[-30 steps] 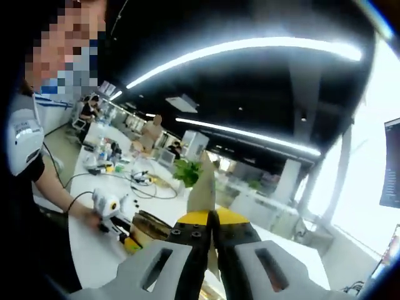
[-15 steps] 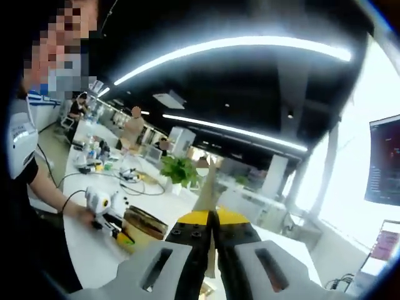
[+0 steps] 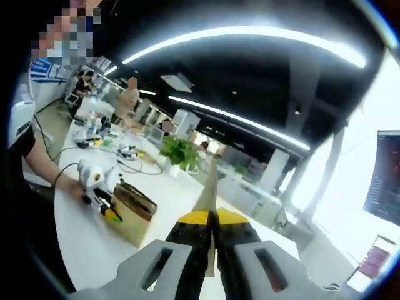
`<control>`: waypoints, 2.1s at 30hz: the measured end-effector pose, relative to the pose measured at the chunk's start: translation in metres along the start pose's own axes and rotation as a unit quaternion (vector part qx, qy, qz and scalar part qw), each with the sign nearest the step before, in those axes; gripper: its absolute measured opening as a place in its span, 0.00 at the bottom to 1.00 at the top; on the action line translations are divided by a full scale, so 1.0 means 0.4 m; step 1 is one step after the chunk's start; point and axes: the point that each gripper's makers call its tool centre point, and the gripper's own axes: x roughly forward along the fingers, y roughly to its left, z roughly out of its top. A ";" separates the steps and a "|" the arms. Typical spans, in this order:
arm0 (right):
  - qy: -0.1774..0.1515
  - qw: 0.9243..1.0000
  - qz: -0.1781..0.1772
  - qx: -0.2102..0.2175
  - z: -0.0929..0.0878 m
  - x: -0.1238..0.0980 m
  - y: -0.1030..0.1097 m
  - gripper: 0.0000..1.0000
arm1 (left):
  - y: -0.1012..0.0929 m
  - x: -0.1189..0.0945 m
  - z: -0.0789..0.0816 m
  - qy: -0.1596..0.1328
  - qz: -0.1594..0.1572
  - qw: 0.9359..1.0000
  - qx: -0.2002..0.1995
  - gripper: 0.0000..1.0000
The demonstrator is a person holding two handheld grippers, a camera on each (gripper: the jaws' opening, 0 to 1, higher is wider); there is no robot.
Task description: Extract single mask from mask box in order stack masks on table
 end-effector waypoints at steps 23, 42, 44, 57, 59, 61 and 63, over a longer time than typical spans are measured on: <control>0.053 0.991 0.068 -0.101 -0.145 0.187 0.049 0.00 | 0.003 -0.001 0.000 0.000 0.000 1.000 0.000 0.34; 0.086 0.969 0.160 -0.169 -0.285 0.302 0.115 0.00 | 0.005 0.000 -0.002 0.001 -0.001 1.000 0.000 0.34; 0.091 0.964 0.167 -0.184 -0.309 0.315 0.097 0.00 | 0.004 0.001 -0.002 0.001 -0.001 1.000 0.000 0.34; 0.101 0.952 0.214 -0.192 -0.373 0.282 0.188 0.00 | 0.007 0.002 -0.003 0.001 0.000 1.000 0.001 0.34; 0.099 0.952 0.227 -0.182 -0.377 0.267 0.209 0.00 | 0.007 0.002 -0.003 0.001 -0.001 1.000 0.001 0.34; 0.098 0.949 0.241 -0.176 -0.384 0.247 0.234 0.00 | 0.009 0.003 -0.004 0.001 -0.001 1.000 0.001 0.34; 0.102 0.946 0.265 -0.154 -0.393 0.219 0.274 0.00 | 0.007 0.002 -0.003 0.001 -0.001 1.000 0.001 0.34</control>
